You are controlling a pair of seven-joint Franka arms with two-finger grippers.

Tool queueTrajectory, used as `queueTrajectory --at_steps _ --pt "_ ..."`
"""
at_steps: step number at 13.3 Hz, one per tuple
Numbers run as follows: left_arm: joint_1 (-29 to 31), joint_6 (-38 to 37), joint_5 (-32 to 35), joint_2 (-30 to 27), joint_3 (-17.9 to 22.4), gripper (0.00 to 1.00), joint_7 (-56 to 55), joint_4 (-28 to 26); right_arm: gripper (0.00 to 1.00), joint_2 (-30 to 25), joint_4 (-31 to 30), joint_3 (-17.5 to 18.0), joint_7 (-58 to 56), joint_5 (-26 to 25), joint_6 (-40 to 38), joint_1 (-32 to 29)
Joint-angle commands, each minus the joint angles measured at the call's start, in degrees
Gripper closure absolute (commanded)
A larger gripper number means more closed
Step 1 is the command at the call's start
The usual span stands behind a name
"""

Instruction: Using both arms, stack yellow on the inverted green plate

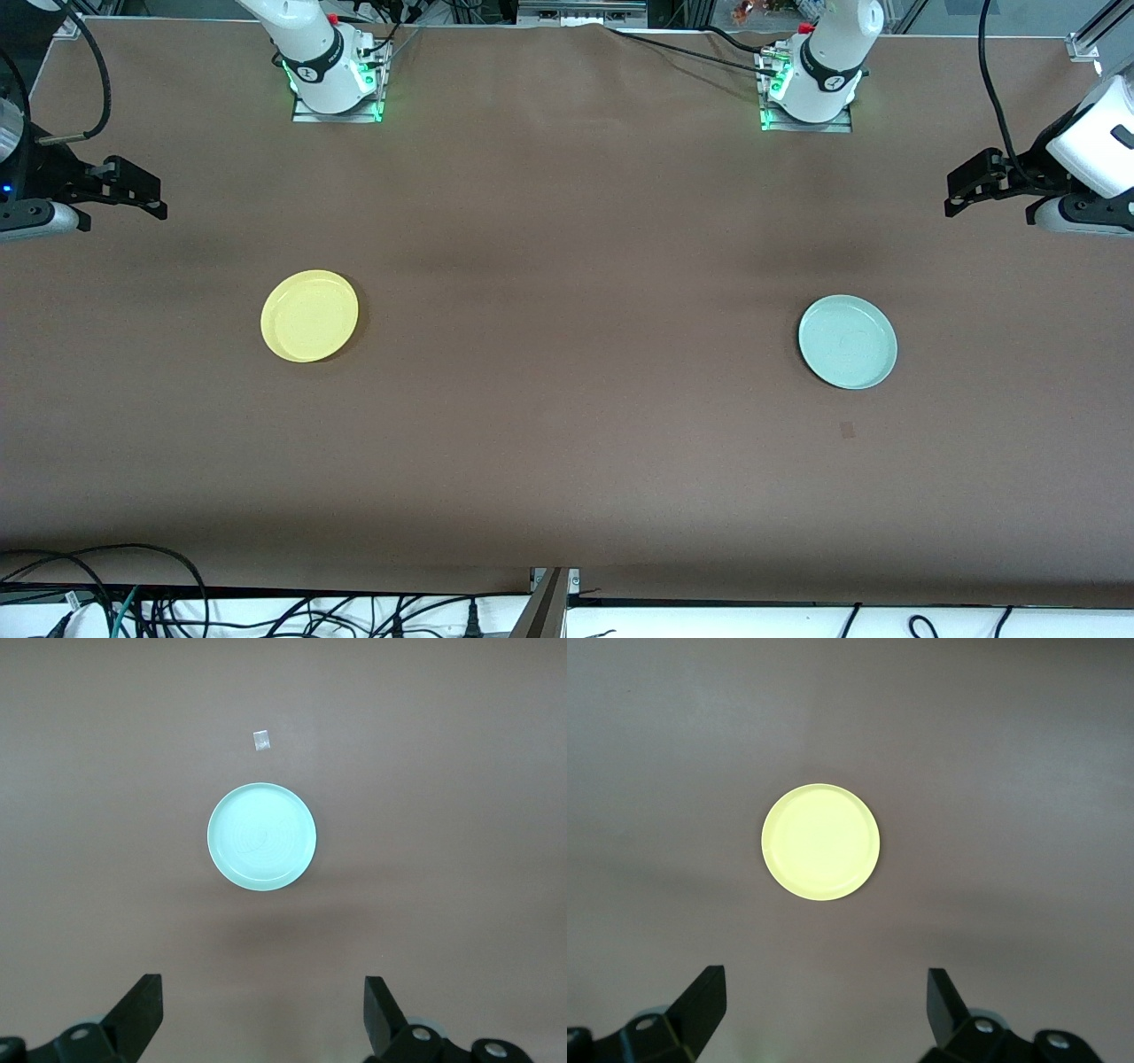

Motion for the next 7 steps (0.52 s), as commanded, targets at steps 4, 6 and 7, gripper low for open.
queueTrajectory --at_steps 4,6,7 --pt "0.45 -1.36 -1.5 0.85 -0.1 0.0 -0.32 2.43 0.0 -0.02 0.72 -0.02 0.39 0.31 -0.77 -0.01" --pt "0.53 -1.27 -1.59 0.85 -0.01 0.0 -0.23 2.43 0.0 -0.02 0.72 -0.02 0.39 0.31 -0.77 -0.01" --pt "0.53 -1.27 -1.59 0.85 -0.01 0.0 -0.23 2.43 0.0 -0.02 0.72 0.06 0.39 0.31 -0.77 -0.01"
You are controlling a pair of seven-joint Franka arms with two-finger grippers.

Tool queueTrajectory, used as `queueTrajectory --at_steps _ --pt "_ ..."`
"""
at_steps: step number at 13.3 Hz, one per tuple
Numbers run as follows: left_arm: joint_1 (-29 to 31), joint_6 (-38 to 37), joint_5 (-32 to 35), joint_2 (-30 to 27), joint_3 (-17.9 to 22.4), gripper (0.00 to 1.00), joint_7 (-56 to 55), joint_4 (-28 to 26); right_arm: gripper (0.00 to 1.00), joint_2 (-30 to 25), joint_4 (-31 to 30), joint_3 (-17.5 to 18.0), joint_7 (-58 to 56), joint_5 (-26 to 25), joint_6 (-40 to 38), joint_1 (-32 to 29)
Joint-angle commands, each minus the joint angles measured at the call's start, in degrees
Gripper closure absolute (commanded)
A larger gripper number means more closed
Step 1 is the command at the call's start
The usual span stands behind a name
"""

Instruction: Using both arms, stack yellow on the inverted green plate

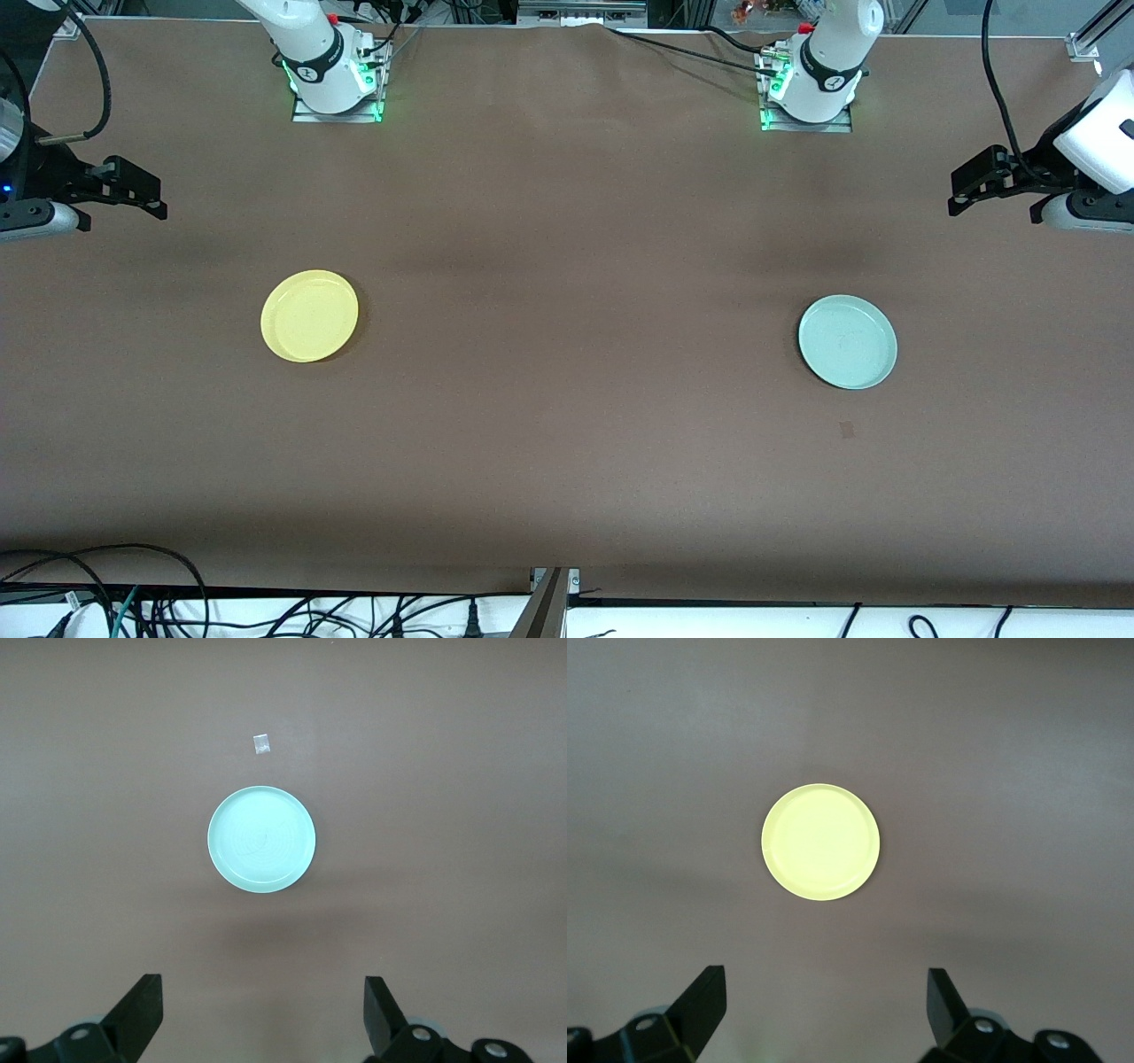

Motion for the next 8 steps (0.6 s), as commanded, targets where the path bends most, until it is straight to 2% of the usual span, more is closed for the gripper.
queueTrajectory --at_steps 1,8 --pt "0.51 -1.1 -1.45 0.85 -0.1 0.0 -0.23 1.97 0.0 -0.02 0.72 -0.02 0.39 0.31 -0.77 -0.01" --pt "0.42 -1.1 -1.27 1.03 -0.1 0.0 -0.14 2.58 0.0 -0.02 0.72 -0.02 0.39 0.31 -0.68 -0.01"
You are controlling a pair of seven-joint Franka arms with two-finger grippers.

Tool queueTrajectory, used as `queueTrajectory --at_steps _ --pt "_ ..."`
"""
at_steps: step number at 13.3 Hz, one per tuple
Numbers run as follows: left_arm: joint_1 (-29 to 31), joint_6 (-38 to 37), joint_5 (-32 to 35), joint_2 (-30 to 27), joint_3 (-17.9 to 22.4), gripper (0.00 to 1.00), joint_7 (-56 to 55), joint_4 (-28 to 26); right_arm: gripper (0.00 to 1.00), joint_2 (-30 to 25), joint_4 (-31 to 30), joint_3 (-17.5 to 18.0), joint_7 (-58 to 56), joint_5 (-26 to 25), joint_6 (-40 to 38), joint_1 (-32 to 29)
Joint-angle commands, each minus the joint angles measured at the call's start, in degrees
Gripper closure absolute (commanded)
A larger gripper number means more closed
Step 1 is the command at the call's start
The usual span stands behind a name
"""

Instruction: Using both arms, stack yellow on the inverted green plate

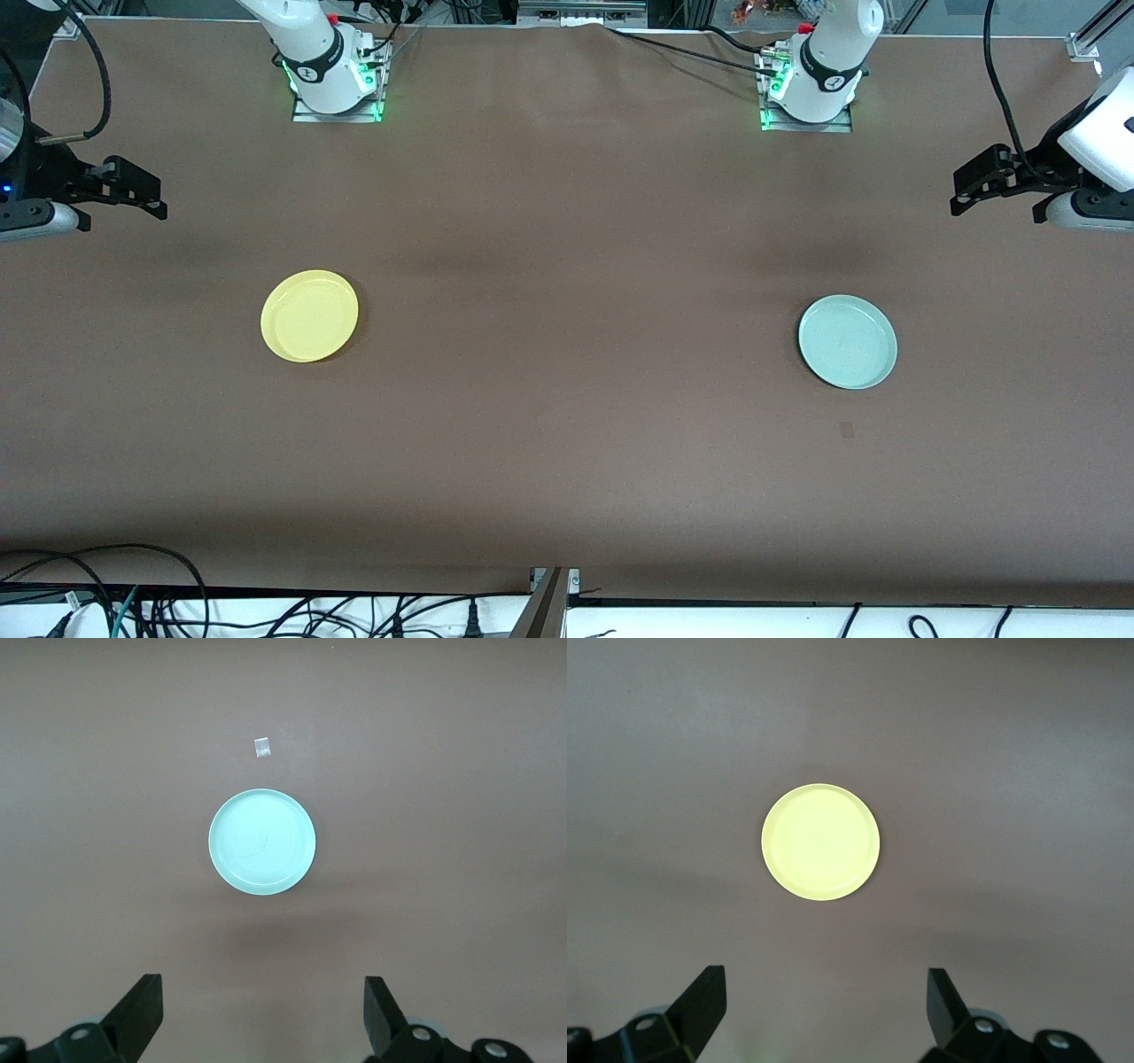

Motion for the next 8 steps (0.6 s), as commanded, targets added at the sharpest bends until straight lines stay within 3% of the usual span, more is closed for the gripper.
queueTrajectory --at_steps 1,5,8 --pt "0.51 -1.11 -1.08 1.55 -0.06 0.0 0.03 2.13 0.0 -0.02 0.72 0.06 0.39 0.31 -0.77 -0.01" --pt "1.73 0.9 -0.55 3.4 0.29 0.0 0.65 2.13 0.0 -0.02 0.72 0.07 0.39 0.31 -0.68 0.08" --pt "2.44 7.06 -0.64 9.0 0.29 0.0 0.3 0.64 0.0 -0.11 0.72 0.07 0.39 0.31 -0.77 0.08"
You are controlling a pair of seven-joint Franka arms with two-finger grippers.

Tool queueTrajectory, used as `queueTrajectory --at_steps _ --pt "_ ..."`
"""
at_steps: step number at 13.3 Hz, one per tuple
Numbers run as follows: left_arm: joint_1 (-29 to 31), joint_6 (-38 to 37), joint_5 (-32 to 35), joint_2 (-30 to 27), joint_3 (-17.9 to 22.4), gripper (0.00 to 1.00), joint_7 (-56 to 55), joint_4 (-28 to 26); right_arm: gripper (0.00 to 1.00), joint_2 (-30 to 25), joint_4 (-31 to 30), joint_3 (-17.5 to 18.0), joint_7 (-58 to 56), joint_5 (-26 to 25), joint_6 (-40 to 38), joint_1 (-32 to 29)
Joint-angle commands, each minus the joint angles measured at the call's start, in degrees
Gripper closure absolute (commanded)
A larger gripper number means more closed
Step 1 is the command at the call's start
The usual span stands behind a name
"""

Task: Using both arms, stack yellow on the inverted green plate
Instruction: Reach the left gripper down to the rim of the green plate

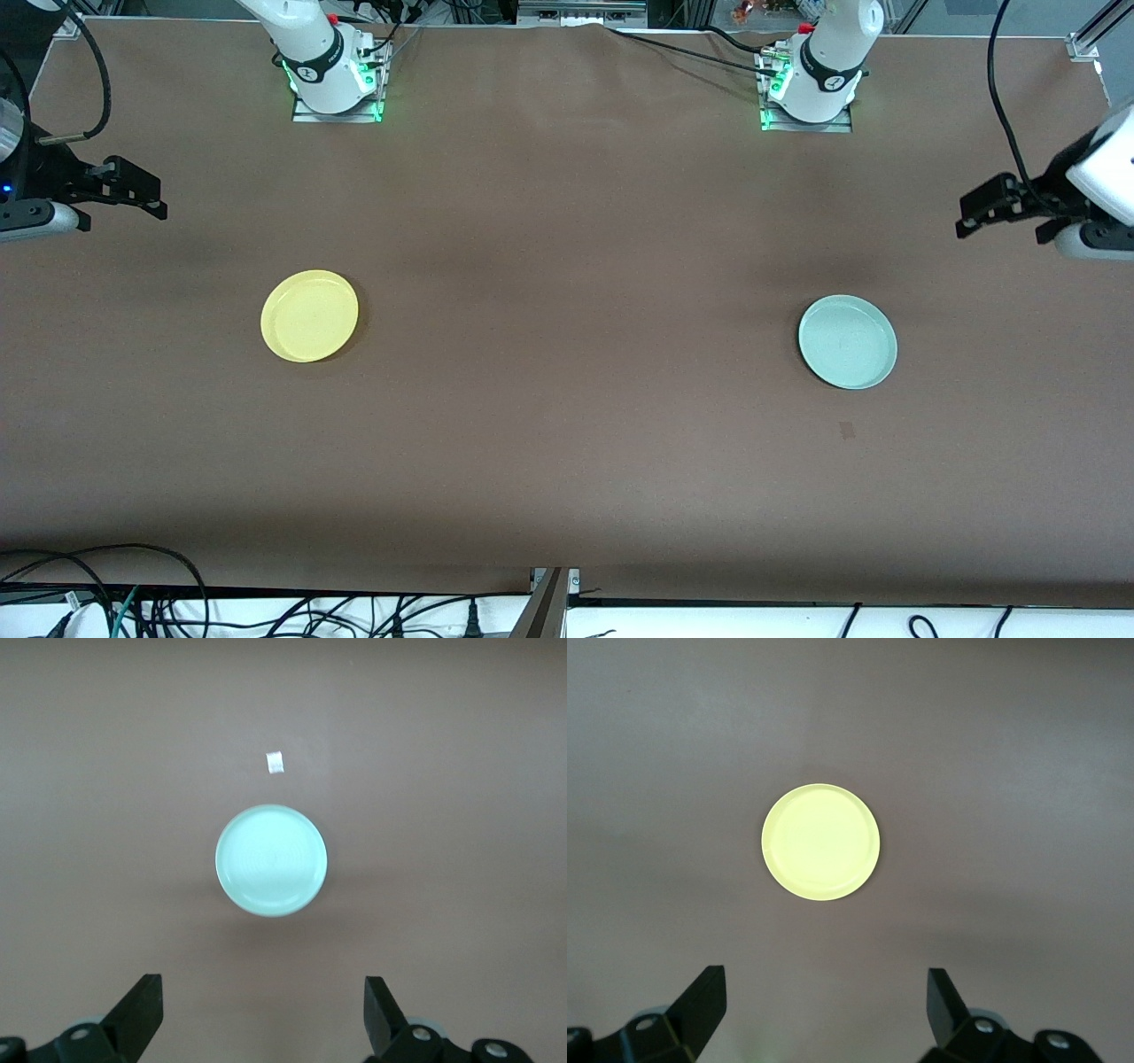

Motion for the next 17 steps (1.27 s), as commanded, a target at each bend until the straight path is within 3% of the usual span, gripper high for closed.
queueTrajectory --at_steps 1,3,6,10,14,17 --pt "1.18 2.71 -0.64 7.41 -0.24 0.0 0.27 0.42 0.0 -0.02 0.72 0.05 0.39 0.3 -0.77 0.07" --pt "3.2 5.86 -0.56 10.85 -0.24 0.0 0.54 -2.21 0.0 -0.02 0.72 -0.04 0.39 0.3 -0.68 0.07" --pt "6.28 19.46 -0.29 13.23 -0.24 0.0 0.89 -11.85 0.0 -0.11 0.72 0.05 0.39 0.3 -0.68 0.07" --pt "7.17 29.42 1.64 13.32 -0.33 0.0 0.98 -21.63 0.0 -0.02 0.72 0.05 0.39 0.3 -0.68 0.07" --pt "7.25 49.52 5.51 13.41 -0.33 0.0 0.98 -36.47 0.0 -0.02 0.72 0.05 0.39 0.3 -0.68 0.07" --pt "7.34 52.55 11.63 17.17 -0.33 0.0 0.98 -37.47 0.0 -0.11 0.72 0.05 0.39 0.3 -0.68 0.07"
